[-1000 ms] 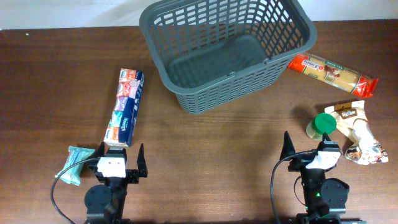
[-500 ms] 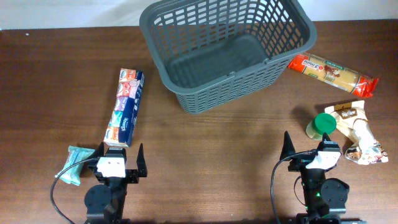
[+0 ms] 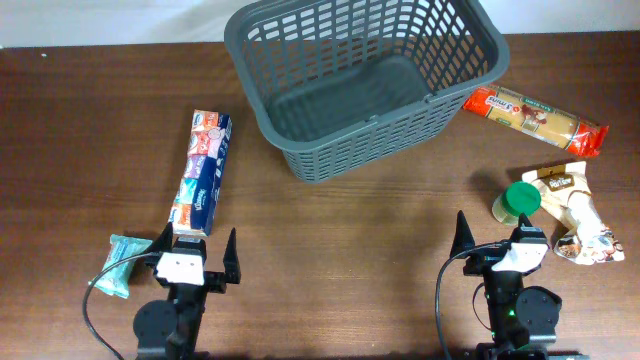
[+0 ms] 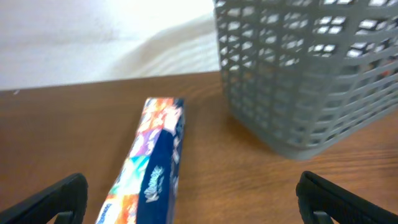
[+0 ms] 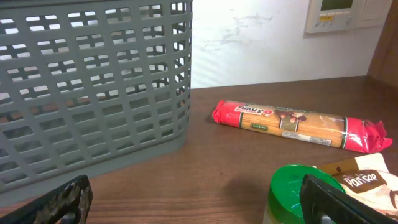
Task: Pack container
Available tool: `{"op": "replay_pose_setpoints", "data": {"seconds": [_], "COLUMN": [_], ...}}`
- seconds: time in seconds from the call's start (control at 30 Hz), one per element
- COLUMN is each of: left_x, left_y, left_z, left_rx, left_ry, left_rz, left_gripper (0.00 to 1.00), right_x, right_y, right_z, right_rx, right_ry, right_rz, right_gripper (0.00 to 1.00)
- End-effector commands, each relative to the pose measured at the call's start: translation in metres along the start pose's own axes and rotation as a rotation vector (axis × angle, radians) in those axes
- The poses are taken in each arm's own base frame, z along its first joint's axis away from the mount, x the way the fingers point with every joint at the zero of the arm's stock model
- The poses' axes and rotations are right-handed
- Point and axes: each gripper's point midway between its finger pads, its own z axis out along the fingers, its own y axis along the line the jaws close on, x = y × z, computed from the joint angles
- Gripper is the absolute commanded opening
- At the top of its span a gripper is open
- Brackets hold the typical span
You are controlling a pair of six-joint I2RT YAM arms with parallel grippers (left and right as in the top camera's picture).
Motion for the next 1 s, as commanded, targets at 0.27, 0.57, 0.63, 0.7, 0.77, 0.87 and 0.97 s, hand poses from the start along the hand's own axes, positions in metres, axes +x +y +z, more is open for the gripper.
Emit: {"op": "replay_pose_setpoints", "data": {"seconds": [0.27,0.57,0.63,0.7,0.77,0.87,0.97], "left_x": [-0.016,-0.054,-0.073,-0.09,-0.109,-0.126,-0.129], "left_y": [-0.076,-0.101,-0.1,-0.099,-0.098,-0.097,-0.097], "left_z": [-0.018,-0.04,-0.042,-0.041,-0.041,-0.039,-0.039], "left_rx": [0.468,0.65,0.647,0.637,0.638,0.638,0.641], "left_ry": [-0.044,-0.047,-0.076,-0.093,-0.111,-0.145,-0.161], "left_rz": [-0.132,-0.166,-0.104,-0.063,-0.044,-0.03,-0.022], "left_gripper": [0.99,0.99,0.99,0.99,0.99,0.99,0.99], "right_x": [-0.011,-0.097,-0.117,-0.133,-0.148,-0.158,-0.155], "right_y": [0.042,0.067,0.067,0.067,0.067,0.077,0.088], "right_z": [-0.007,-0.035,-0.036,-0.032,-0.026,-0.02,-0.021], "right_rx": [-0.244,-0.37,-0.36,-0.346,-0.331,-0.377,-0.434], "right_ry": [-0.01,-0.135,-0.117,-0.071,0.008,0.159,0.311], "right_rz": [0.15,0.054,0.003,-0.031,-0.025,0.0,0.036], "right_gripper": [0.99,0.99,0.99,0.99,0.99,0.99,0.99]}}
